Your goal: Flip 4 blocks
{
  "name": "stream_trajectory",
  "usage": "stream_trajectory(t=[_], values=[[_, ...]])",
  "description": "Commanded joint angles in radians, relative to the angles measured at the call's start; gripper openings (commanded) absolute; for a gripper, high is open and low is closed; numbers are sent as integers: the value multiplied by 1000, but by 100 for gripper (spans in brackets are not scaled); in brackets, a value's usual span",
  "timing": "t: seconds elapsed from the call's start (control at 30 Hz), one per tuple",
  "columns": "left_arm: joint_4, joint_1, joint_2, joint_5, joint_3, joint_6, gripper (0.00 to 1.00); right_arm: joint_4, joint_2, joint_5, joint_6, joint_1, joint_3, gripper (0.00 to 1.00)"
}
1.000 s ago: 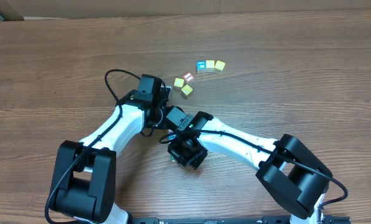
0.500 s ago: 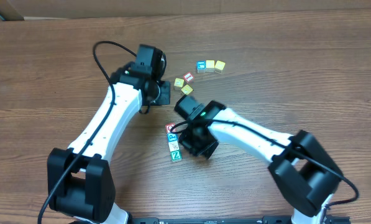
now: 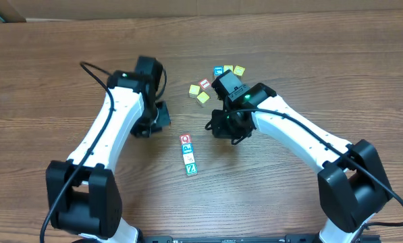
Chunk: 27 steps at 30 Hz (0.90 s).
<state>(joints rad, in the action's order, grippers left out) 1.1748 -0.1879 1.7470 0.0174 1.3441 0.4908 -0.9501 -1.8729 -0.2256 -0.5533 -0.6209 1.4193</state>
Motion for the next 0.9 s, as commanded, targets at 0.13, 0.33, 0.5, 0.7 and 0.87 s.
stream_trajectory(t=[0.13,0.33,0.5,0.7,0.87], values=[[-58,-3,119,-117,-133,-24,4,1,25,147,92,142,6,11],[-112,-4,210,-276,-133,-169,4,2,24,147,170,224,3,10],[-116,-4,245,-307,-133,-256,4,0,24,166,169,264,1,11],[-96,0,269,-322,-133,-326,4,1,24,204,169,308,1,11],[-116,7,269,-333,-133,-339,4,1,24,207,169,332,0,11]])
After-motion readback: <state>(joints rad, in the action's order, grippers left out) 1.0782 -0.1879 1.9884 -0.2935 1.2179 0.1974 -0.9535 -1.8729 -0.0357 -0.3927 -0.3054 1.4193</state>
